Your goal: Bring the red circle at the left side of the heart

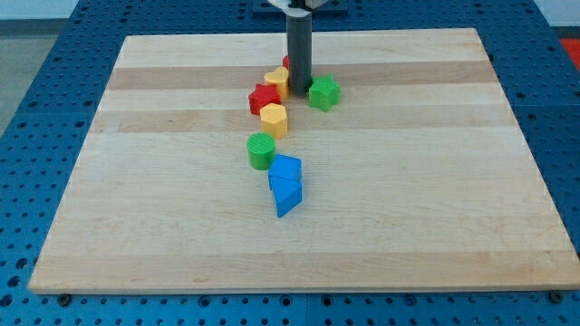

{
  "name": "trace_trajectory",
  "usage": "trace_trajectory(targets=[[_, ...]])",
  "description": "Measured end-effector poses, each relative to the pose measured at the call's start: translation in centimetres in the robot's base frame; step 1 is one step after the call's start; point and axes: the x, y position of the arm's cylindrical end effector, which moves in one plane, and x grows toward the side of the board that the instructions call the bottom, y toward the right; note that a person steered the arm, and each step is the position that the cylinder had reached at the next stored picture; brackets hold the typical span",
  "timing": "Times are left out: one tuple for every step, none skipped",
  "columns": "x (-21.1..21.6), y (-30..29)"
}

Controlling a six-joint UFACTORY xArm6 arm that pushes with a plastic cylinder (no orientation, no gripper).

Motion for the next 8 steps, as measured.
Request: trace_trajectory(targets=[[-2.4, 1.7], [-4.6, 2.3], [-5.7, 1.1], [-5.7, -2.0], [-5.7, -5.1], [-5.7, -7.9], [-4.8, -8.9], [-3.4, -9.0]])
